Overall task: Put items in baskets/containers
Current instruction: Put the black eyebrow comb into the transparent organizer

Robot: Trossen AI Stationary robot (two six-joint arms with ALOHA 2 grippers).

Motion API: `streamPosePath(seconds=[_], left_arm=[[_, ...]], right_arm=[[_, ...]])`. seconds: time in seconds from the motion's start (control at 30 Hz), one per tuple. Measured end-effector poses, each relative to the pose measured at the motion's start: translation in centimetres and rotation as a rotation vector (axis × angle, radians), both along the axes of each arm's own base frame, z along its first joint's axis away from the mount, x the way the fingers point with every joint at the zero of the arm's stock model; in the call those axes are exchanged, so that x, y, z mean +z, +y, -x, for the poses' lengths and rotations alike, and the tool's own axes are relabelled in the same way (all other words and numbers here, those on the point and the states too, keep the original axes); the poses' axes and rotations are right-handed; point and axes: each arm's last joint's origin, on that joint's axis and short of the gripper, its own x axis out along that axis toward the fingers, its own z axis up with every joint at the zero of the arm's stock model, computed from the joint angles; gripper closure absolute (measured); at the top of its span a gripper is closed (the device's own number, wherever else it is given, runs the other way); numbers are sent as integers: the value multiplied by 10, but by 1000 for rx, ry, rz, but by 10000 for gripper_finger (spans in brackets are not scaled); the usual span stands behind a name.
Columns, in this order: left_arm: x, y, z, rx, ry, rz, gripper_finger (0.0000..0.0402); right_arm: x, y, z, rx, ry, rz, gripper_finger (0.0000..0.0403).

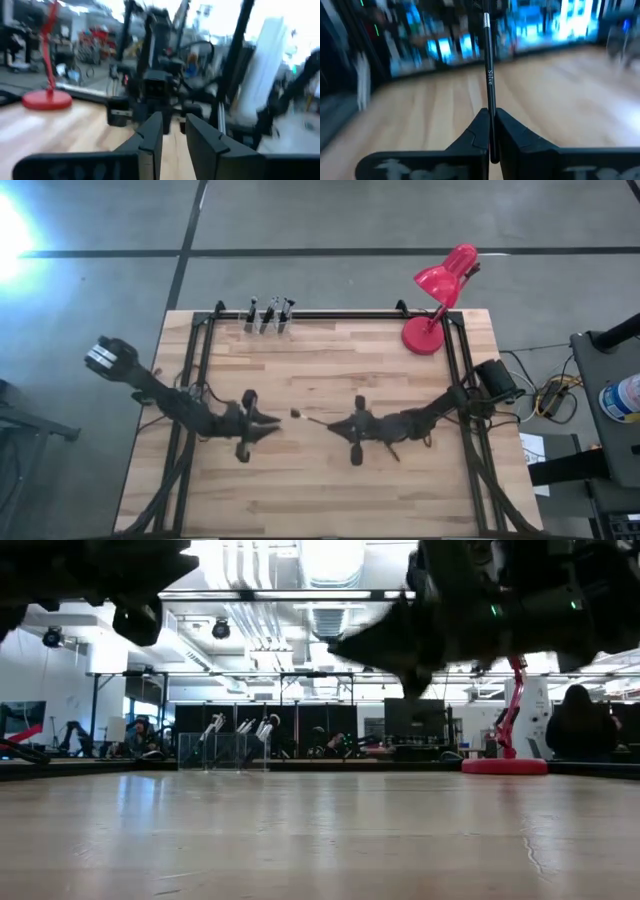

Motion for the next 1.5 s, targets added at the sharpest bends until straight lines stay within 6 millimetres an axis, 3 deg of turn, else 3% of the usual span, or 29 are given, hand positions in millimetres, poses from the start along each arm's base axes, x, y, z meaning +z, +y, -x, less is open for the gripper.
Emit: streamPosePath(seconds=[0.17, 0.5, 0.73, 1.1, 1.3, 1.5], left_arm=[[7, 11, -1, 53, -49, 10, 323], [41, 4, -25, 42, -106, -93, 323], [59, 0, -37, 62, -109, -146, 323], [65, 3, -44, -15, -141, -207, 325], [68, 3, -43, 1, -176, -233, 385], [71, 4, -45, 19, -179, -251, 393]], right_arm=[[21, -2, -7, -6, -167, 30, 394], [51, 7, -31, 10, -267, 111, 393], [54, 9, -35, 26, -258, 121, 392], [65, 12, -42, 39, -297, 147, 391], [65, 12, -42, 43, -298, 153, 391], [65, 12, -42, 33, -296, 142, 379]])
